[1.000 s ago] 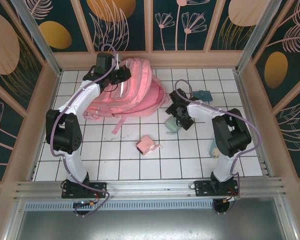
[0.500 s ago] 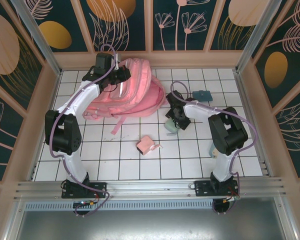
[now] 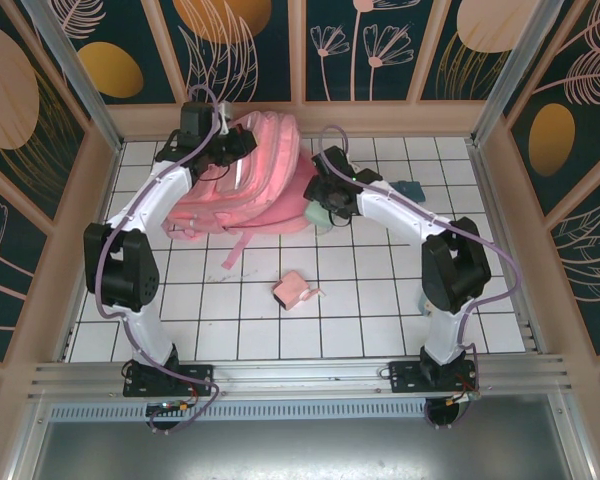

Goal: Pack the student bag
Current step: Place the pencil pouch in the student bag.

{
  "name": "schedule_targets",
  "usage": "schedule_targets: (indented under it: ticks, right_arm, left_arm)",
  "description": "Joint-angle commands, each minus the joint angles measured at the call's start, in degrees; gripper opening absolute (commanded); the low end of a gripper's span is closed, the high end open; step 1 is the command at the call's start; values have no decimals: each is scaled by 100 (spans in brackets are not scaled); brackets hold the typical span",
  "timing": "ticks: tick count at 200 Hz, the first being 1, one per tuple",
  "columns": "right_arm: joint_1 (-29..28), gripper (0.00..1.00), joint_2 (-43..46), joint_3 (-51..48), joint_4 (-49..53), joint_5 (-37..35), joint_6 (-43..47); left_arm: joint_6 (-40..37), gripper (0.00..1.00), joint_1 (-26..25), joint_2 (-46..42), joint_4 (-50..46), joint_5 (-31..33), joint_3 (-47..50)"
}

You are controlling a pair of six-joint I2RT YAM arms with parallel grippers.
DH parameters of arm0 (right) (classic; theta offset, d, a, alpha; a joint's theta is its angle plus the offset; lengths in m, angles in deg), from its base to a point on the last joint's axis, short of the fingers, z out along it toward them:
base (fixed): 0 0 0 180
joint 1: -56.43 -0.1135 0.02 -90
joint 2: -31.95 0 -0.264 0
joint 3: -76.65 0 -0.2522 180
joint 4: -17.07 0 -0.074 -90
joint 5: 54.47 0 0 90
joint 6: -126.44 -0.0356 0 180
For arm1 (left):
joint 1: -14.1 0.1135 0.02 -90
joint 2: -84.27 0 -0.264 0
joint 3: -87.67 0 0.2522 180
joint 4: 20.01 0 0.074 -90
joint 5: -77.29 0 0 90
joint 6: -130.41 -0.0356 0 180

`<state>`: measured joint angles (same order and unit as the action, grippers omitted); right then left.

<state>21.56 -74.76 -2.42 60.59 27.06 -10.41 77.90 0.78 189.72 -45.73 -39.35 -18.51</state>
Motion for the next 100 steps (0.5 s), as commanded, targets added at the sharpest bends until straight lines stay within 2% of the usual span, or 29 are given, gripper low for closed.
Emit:
schedule_targets:
  ticks: [1,40,75,100]
  right_arm:
    - [42,73,-325,287,-444,467,476]
    - [194,73,-806,682,-1076,985,548]
    - [252,72,-1528,1369,-1271,1510,611]
    - [196,72,-2201,2150,-1018,1710,667]
  left_arm:
    - [432,0,29,-497,933,-894,-29]
    - [1207,0,353,-605,1786,-1608,187]
    - [1307,0,373,-603,1891,-1796,161]
    - [1286,0,374,-582,1823,-1763,166]
